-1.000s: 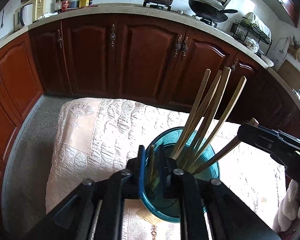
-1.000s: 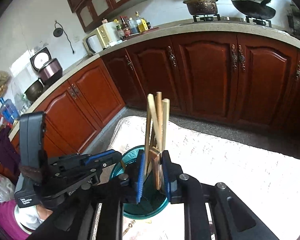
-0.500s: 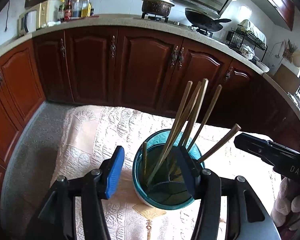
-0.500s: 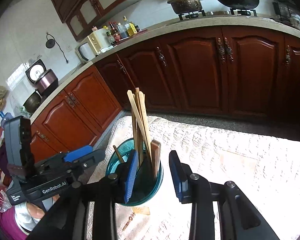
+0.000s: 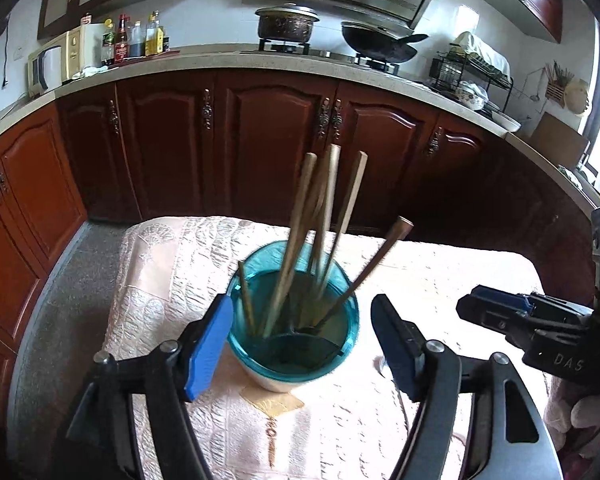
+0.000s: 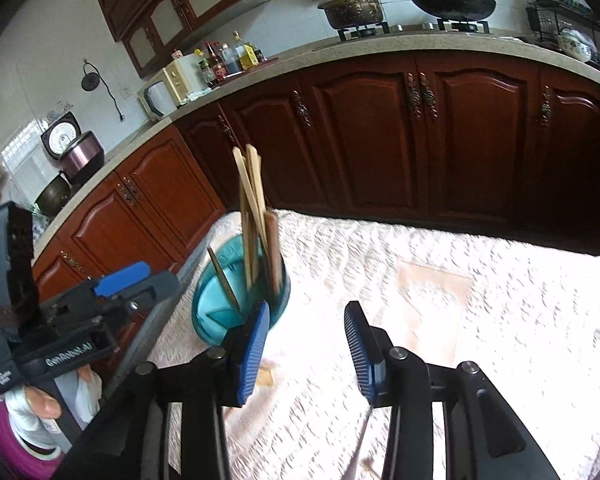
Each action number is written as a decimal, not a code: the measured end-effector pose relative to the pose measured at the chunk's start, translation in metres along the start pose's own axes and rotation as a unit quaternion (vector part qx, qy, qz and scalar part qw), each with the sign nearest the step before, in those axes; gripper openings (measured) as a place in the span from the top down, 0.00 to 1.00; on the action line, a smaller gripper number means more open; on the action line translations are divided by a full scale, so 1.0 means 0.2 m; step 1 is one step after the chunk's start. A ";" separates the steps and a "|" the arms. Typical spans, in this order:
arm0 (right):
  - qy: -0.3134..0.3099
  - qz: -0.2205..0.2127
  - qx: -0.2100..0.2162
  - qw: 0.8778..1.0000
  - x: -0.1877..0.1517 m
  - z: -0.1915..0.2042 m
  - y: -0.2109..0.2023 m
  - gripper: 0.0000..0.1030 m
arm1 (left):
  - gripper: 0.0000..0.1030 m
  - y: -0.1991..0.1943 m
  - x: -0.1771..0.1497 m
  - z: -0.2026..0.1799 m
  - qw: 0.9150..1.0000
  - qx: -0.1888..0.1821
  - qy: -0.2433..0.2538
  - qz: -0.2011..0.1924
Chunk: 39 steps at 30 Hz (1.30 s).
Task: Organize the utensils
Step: 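Move the left gripper to the steel spoon while the right gripper reaches the white ladle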
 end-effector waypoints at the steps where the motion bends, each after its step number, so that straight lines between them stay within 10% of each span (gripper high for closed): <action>1: 0.001 0.004 -0.002 1.000 -0.03 -0.01 -0.01 0.58 | 0.27 -0.01 -0.01 -0.01 1.000 -0.003 0.003 0.001; 24: -0.040 0.185 -0.003 0.982 -0.97 -0.18 0.15 0.63 | 0.25 0.22 -0.53 -0.18 0.993 -0.028 0.019 0.114; 32: -0.077 0.200 -0.011 0.977 -1.01 -0.22 0.28 0.86 | 0.25 0.41 -0.67 -0.24 0.989 -0.026 0.020 0.147; 39: -0.012 0.175 -0.020 0.984 -0.89 -0.43 0.24 0.86 | 0.25 0.63 -0.71 -0.32 0.988 -0.036 0.004 0.153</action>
Point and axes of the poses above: each gripper's, at about its wrist camera, not at the fingertips, and y roughly the way its jaws point, z to its left, x to its top, the point moved 10 cm from there along y, roughly the way its jaws point, and after that the axes turned 12 degrees about -y, right-handed, at the moved point
